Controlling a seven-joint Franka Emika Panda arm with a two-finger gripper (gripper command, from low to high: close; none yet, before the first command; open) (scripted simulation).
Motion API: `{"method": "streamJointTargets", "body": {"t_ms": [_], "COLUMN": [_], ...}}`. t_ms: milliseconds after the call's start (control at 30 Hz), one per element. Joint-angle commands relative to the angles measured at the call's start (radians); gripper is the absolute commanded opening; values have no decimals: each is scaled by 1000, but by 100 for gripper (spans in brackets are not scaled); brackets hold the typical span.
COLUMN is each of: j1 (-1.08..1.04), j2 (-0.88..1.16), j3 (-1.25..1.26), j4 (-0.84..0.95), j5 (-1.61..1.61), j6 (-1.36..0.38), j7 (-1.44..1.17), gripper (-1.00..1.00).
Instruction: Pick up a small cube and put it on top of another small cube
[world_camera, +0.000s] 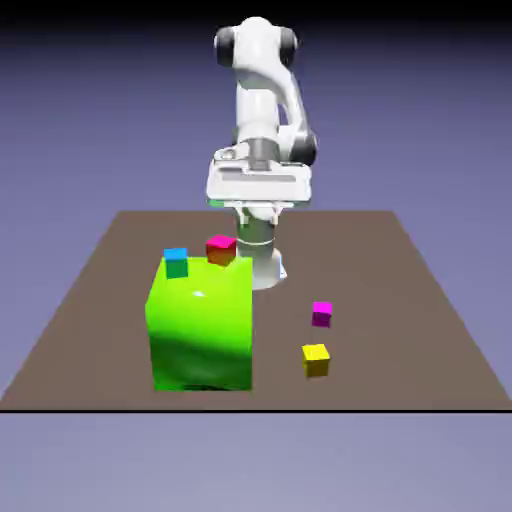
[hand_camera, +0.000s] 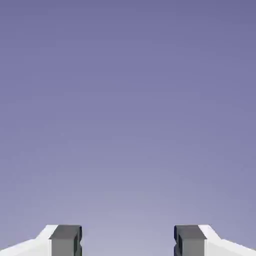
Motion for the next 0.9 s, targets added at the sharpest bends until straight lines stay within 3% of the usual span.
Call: {"method": "streamJointTargets", "body": {"t_ms": [0, 867], "j1": [1, 30], "j2": [36, 979], "j3": [23, 626], "j4": [16, 425], "j5": [-20, -546], "j6": [-43, -1147], "j7": [7, 197], "gripper": [0, 0]}}
